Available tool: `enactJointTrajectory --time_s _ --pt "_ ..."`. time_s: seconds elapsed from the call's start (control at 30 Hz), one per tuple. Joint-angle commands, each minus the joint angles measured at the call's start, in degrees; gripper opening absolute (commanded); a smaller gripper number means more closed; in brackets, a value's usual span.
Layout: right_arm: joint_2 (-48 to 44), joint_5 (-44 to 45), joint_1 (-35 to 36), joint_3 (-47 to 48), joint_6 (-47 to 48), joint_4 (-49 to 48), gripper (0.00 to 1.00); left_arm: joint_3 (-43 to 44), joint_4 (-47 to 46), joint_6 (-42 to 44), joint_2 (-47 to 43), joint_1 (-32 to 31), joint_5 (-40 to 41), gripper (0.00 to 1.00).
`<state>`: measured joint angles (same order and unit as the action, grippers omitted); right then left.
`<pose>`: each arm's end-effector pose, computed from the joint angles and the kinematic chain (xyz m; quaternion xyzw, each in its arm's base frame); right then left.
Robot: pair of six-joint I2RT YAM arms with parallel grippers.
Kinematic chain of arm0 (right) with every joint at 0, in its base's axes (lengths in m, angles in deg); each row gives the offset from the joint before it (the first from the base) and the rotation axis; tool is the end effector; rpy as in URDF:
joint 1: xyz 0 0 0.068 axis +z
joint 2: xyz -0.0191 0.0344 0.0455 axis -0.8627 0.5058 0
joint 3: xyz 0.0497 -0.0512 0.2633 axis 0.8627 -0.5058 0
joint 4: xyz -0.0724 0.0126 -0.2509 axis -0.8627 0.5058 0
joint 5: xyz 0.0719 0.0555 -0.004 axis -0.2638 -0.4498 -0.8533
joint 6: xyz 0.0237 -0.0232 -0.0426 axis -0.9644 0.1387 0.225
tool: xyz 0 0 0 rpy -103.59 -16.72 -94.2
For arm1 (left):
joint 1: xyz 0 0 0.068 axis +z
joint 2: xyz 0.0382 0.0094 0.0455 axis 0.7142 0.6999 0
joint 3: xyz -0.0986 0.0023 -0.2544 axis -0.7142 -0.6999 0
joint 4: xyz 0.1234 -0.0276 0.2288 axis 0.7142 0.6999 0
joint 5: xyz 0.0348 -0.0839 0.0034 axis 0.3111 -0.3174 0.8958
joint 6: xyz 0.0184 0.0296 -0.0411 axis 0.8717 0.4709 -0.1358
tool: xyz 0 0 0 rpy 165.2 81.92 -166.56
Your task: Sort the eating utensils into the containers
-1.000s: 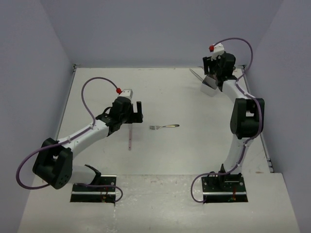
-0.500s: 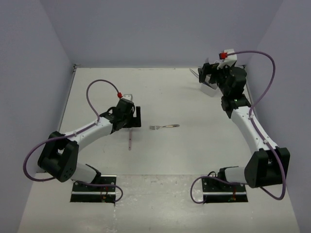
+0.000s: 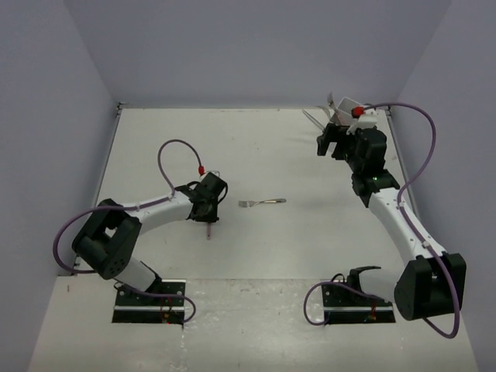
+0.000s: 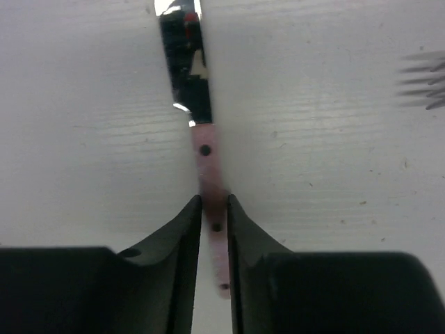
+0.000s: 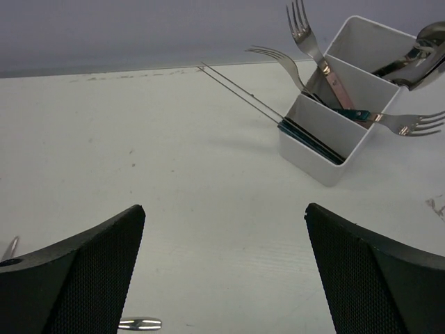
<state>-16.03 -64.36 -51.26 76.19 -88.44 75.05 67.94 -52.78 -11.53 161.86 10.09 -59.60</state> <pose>0.2839 0.0416 0.3183 0.0127 0.7893 0.0981 0.6060 0.2248 -0.1507 0.1553 -0.0150 0.9750 -0.0233 0.2203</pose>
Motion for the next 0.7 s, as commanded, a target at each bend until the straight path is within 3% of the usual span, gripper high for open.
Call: enactJointTrajectory --time_s 0.0,0.07,0.23,0.33,0.5,0.67 --pt "-3.83 -4.11 0.25 -0.41 -4.27 -0.64 0.99 1.12 5.70 -0.33 3.92 -3.53 4.25 0.17" --pt "-5.23 -7.00 0.25 -0.94 -5.68 -0.90 0.99 1.91 6.75 -0.85 4.19 -4.24 6.29 0.00" --pt "-8.84 -13.07 0.34 -3.49 -8.32 -1.70 0.99 2.71 3.17 -0.51 -2.65 -4.42 7.62 0.00" --pt "-10.08 -20.80 0.69 -5.59 -11.83 -2.83 0.99 3.06 -3.95 5.10 -10.12 -4.51 4.64 0.00" --pt "-7.81 -31.25 6.74 -9.02 -16.24 -9.42 0.99 3.32 -19.05 13.99 -18.74 -4.77 -11.08 0.00" --pt "-2.35 -32.34 15.53 -7.71 -20.53 -14.60 0.99 4.99 -26.79 17.25 -19.37 -6.00 -16.38 0.00"
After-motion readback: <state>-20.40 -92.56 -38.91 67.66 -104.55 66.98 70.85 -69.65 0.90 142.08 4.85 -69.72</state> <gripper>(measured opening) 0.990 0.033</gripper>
